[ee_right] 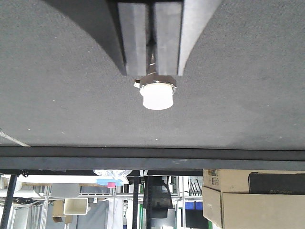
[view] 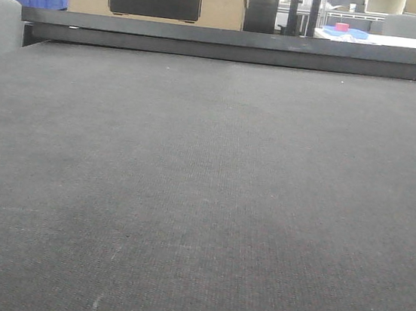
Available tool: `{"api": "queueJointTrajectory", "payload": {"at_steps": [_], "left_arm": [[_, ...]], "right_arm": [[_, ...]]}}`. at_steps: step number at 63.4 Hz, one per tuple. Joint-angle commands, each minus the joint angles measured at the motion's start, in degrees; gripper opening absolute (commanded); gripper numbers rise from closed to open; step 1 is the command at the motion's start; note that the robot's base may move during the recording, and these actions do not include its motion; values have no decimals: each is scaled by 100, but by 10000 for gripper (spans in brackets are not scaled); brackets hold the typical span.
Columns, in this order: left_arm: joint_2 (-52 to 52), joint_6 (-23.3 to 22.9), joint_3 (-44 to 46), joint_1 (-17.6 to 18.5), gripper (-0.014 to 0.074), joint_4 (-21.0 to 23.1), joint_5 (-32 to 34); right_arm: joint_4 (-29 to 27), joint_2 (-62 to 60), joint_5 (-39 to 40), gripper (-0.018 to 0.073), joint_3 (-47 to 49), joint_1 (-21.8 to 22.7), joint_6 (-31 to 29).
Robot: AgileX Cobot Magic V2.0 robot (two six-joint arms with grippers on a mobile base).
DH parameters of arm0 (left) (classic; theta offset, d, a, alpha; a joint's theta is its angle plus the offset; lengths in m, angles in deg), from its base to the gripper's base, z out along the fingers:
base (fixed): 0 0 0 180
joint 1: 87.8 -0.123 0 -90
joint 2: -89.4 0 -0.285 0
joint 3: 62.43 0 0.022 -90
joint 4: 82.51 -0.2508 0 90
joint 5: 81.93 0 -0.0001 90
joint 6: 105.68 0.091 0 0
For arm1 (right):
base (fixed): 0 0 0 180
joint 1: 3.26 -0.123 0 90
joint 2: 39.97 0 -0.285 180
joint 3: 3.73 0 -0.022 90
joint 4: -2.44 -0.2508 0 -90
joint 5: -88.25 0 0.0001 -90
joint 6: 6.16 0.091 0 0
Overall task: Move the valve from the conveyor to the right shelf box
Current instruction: 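Close the right gripper on the white-capped valve on the conveyor and lift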
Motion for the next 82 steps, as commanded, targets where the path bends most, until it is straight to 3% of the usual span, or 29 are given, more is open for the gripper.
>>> {"api": "queueJointTrajectory", "payload": {"at_steps": [1,32,45,65,75,82], "left_arm": [[17,-17,7,-9,-111,36,94],[17,-17,7,-7,-111,36,287],[17,-17,7,-7,-111,399,217],[17,-17,113,-7,-111,401,763],[-48,-17,981,-7,-111,-93,314],[-422,-17,1788,-7,-111,-521,-472]], "right_arm": [[-31,-21,114,-162,2,31,-6],[-31,-21,114,-162,2,31,-6],[-31,-21,114,-162,2,31,-6],[-31,-21,932,-162,2,31,-6],[-31,-21,717,-162,394,31,-6],[-31,-21,463,-162,1054,31,-6]]}}
